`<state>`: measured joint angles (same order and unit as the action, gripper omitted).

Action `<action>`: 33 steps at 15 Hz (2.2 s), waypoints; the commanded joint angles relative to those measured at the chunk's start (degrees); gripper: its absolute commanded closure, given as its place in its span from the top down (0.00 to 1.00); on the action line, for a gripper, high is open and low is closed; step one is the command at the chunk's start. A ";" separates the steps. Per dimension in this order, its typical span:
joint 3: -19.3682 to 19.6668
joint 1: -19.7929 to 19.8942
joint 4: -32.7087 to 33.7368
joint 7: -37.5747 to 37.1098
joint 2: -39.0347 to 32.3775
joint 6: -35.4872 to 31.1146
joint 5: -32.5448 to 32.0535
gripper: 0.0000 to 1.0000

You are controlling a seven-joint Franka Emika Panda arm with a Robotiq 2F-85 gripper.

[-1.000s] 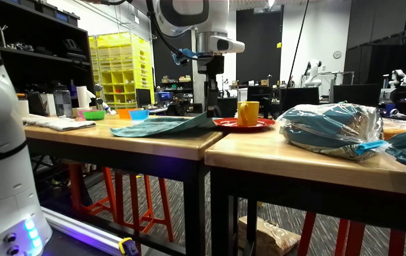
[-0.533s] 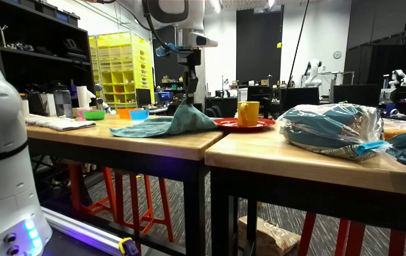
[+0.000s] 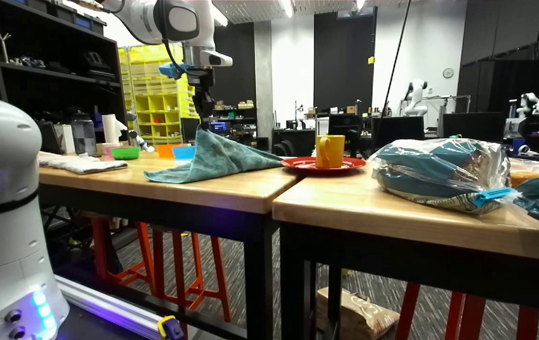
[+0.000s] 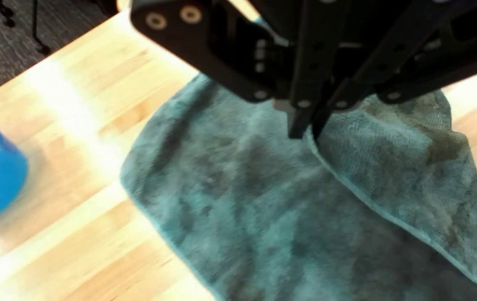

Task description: Fold the blue towel on the table

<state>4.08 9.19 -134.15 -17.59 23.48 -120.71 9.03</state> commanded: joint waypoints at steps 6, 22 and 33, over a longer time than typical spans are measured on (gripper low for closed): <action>-6.31 -7.98 -3.15 0.36 2.76 -4.99 4.63 0.28; 3.53 -1.37 -10.28 15.31 11.71 25.01 -1.31 1.00; 6.41 -3.05 -21.68 34.14 14.47 16.61 -2.18 1.00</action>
<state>9.54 7.05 -153.30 12.94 36.43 -100.79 7.61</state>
